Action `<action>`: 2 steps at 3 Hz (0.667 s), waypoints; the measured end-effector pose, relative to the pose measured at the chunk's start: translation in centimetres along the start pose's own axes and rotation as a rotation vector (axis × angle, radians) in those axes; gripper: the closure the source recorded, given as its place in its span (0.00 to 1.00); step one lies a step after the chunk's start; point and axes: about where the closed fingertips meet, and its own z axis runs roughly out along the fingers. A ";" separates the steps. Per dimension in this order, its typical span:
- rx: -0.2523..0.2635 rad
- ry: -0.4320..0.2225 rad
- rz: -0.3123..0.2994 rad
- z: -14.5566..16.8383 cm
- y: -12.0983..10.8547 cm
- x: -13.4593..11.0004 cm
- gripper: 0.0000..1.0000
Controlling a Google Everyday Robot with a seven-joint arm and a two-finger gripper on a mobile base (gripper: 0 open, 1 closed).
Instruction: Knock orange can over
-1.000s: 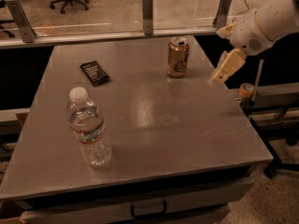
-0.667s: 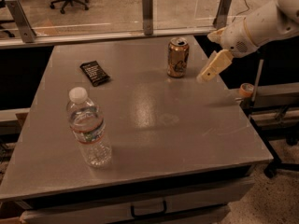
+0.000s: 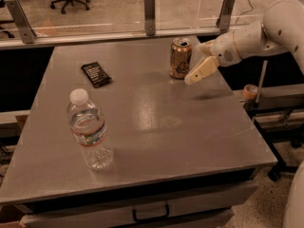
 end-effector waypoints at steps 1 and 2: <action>-0.099 -0.095 0.026 2.1 2.3 -1.8 0.00; -0.234 -0.192 0.005 3.4 6.9 -6.2 0.00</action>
Offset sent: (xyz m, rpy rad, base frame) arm -0.0900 0.1421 0.0758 0.3657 0.0767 0.3711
